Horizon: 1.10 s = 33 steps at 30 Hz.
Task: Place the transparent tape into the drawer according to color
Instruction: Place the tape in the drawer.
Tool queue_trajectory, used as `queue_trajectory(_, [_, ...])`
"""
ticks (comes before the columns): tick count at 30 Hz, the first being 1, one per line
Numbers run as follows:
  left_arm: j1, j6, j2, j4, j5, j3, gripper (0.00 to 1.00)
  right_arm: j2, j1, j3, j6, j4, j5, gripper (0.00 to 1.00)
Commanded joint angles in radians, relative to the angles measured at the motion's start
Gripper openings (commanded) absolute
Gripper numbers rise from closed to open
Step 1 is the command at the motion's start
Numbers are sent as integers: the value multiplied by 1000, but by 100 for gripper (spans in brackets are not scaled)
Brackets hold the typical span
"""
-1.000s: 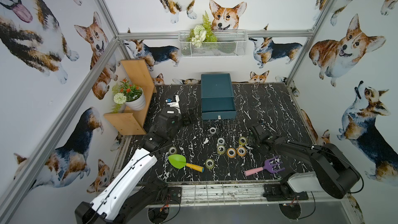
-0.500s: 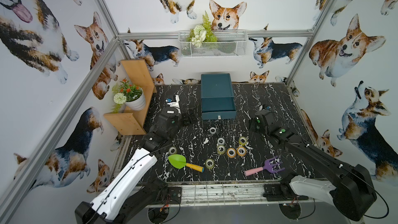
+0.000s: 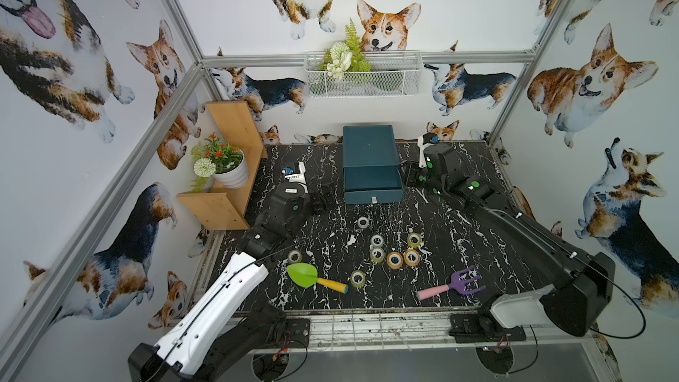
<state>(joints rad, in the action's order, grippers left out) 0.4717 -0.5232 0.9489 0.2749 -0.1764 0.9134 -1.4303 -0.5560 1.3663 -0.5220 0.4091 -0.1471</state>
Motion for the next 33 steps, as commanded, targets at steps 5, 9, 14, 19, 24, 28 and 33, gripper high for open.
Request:
queue_trajectory(5, [1, 8, -12, 11, -14, 5, 99, -120, -20, 114, 96, 95, 58, 34])
queue_trajectory(9, [1, 12, -14, 9, -13, 7, 100, -174, -28, 134, 123, 132, 49, 34])
queue_trajectory(14, [1, 12, -9, 9, -5, 8, 100, -230, -32, 160, 143, 162, 19, 36])
queue_trajectory(19, [1, 10, -9, 9, -4, 7, 100, -249, -32, 165, 152, 161, 5, 40])
queue_trajectory(24, [1, 14, -9, 9, -3, 7, 100, -251, -32, 168, 156, 147, 5, 49])
queue_trajectory(28, [1, 18, -9, 6, -3, 7, 100, -245, -34, 165, 158, 129, 9, 56])
queue_trajectory(33, [2, 20, -5, 6, 0, 7, 100, -237, -33, 166, 157, 112, 13, 60])
